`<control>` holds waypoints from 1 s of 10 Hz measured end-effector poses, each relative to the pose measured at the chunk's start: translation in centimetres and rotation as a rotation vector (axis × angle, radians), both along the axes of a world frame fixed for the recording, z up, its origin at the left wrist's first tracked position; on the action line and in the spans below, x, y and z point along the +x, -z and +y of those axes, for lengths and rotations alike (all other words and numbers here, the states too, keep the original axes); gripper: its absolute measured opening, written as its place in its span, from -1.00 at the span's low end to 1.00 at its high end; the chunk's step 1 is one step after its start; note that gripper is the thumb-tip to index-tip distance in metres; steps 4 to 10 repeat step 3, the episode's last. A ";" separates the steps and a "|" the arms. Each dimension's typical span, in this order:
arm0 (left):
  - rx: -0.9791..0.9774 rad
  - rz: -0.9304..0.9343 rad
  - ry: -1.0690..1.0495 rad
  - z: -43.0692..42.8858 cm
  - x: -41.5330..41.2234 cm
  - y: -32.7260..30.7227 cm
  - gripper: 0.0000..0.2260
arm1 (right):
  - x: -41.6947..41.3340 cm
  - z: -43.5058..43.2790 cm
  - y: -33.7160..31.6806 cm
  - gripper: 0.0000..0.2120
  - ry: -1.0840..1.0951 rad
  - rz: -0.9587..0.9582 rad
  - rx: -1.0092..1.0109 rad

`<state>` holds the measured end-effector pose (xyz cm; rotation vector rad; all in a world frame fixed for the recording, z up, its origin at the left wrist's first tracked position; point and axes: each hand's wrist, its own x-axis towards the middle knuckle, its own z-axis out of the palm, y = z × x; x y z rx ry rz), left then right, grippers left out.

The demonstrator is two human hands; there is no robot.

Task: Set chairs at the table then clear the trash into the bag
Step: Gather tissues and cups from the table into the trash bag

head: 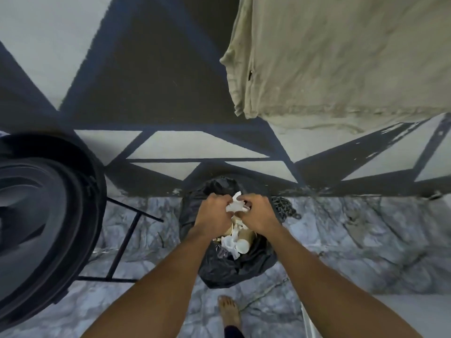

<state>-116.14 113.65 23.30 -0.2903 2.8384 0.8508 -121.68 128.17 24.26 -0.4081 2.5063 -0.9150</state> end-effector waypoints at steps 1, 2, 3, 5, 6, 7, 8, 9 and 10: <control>-0.021 -0.032 0.014 0.6 -0.3 0.6 -0.64 | -0.4 1.0 0.9 -0.56 0.007 -0.044 0.054; 0.004 -0.027 -0.009 0.7 0.0 1.0 -0.66 | -0.5 1.8 1.6 -0.62 0.019 -0.058 0.048; 0.046 -0.051 -0.053 0.8 0.9 0.9 -0.71 | 0.4 1.7 1.7 -0.66 0.019 -0.096 0.054; 0.046 -0.051 -0.053 0.8 0.9 0.9 -0.71 | 0.4 1.7 1.7 -0.66 0.019 -0.096 0.054; 0.046 -0.051 -0.053 0.8 0.9 0.9 -0.71 | 0.4 1.7 1.7 -0.66 0.019 -0.096 0.054; 0.046 -0.051 -0.053 0.8 0.9 0.9 -0.71 | 0.4 1.7 1.7 -0.66 0.019 -0.096 0.054; 0.046 -0.051 -0.053 0.8 0.9 0.9 -0.71 | 0.4 1.7 1.7 -0.66 0.019 -0.096 0.054; 0.046 -0.051 -0.053 0.8 0.9 0.9 -0.71 | 0.4 1.7 1.7 -0.66 0.019 -0.096 0.054; 0.046 -0.051 -0.053 0.8 0.9 0.9 -0.71 | 0.4 1.7 1.7 -0.66 0.019 -0.096 0.054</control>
